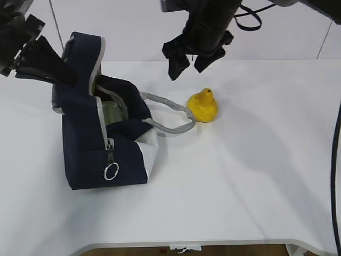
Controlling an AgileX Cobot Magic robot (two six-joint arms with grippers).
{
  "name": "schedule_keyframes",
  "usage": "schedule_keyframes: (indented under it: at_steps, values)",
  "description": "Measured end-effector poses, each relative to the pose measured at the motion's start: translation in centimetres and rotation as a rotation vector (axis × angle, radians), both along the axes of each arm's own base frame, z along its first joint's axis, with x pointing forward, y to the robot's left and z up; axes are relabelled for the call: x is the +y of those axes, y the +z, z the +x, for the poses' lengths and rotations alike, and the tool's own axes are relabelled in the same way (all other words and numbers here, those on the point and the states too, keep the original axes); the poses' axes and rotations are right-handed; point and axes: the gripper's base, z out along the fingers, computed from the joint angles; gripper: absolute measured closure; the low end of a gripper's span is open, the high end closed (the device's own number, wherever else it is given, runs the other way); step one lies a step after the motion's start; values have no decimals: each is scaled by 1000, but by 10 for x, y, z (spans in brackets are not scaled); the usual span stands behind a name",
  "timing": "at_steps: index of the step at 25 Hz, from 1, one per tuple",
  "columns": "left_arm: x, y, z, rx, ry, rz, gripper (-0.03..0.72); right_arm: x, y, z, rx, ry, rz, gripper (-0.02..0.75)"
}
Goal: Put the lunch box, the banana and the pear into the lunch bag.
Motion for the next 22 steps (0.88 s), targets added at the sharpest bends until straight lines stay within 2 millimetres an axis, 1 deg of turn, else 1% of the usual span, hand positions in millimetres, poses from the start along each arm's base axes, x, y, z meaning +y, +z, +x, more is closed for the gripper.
schedule_keyframes:
  at_steps: [4, 7, 9, 11, 16, 18, 22]
  values:
    - [0, 0, 0, 0, 0, 0, 684, -32, 0, 13, 8, -102, 6, 157]
    - [0, 0, 0, 0, 0, 0, 684, -47, 0, 18, 16, -148, 19, 157]
    - [0, 0, 0, 0, 0, 0, 684, -50, 0, 19, 24, -160, 36, 157]
    - [0, 0, 0, 0, 0, 0, 684, -49, -1, 18, 33, -158, 48, 157]
    - [0, 0, 0, 0, -1, 2, 684, -50, -25, 14, 114, -165, 26, 157]
    - [0, 0, 0, 0, -1, 2, 684, -50, -29, 14, 127, -165, 21, 157]
    - [0, 0, 0, 0, -1, 2, 684, -50, -31, 14, 130, -165, 16, 158]
